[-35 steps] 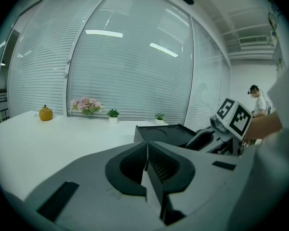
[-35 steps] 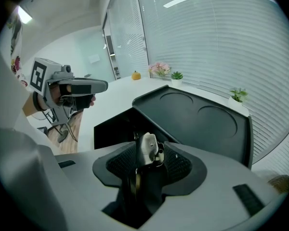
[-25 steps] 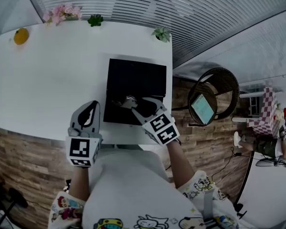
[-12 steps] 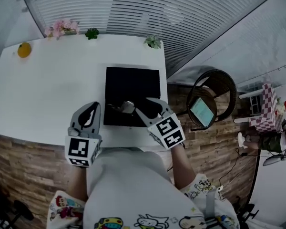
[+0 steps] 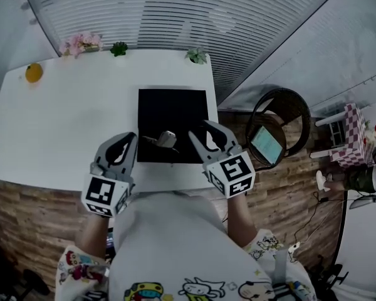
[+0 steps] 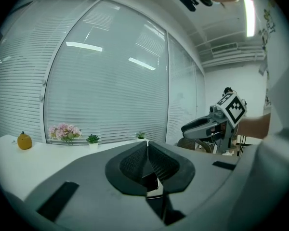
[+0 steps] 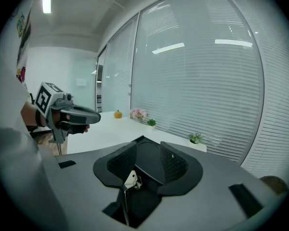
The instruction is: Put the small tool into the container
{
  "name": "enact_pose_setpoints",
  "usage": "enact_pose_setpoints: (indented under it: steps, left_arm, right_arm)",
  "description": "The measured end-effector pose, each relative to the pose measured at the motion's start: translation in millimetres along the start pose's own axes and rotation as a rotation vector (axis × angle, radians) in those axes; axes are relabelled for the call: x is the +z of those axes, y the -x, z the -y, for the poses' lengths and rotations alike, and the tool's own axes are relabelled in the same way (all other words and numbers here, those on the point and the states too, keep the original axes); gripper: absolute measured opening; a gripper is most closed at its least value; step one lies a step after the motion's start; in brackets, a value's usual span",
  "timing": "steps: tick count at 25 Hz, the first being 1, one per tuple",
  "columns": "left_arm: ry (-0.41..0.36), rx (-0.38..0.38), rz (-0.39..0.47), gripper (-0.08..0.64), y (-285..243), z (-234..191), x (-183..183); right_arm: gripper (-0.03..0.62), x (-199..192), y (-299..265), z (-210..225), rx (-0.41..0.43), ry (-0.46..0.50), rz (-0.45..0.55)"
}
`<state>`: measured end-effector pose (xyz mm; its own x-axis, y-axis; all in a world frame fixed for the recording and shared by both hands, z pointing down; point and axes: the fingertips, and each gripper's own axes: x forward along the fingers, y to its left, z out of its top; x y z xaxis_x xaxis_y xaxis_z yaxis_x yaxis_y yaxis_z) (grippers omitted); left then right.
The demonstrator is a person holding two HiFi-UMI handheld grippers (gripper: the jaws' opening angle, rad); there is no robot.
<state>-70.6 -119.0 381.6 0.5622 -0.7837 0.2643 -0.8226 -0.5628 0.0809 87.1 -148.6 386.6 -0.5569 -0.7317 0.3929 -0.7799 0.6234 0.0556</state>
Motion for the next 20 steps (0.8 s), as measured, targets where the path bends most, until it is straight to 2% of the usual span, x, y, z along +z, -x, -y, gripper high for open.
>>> enact_pose_setpoints:
  steps: [4, 10, 20]
  left_arm:
    - [-0.014, -0.039, 0.016, 0.011, 2.0, 5.4, 3.4]
    - [-0.01, -0.041, 0.062, 0.011, 5.0, 6.4, 16.4]
    - [0.015, -0.086, 0.065, 0.006, 6.9, 24.5, 13.6]
  right_arm:
    - [0.105, 5.7, 17.2, 8.1, -0.049, -0.041, 0.068]
    - [0.041, 6.2, 34.6, 8.1, -0.077, -0.097, 0.141]
    - [0.0, 1.1, 50.3, 2.7, -0.099, -0.133, 0.195]
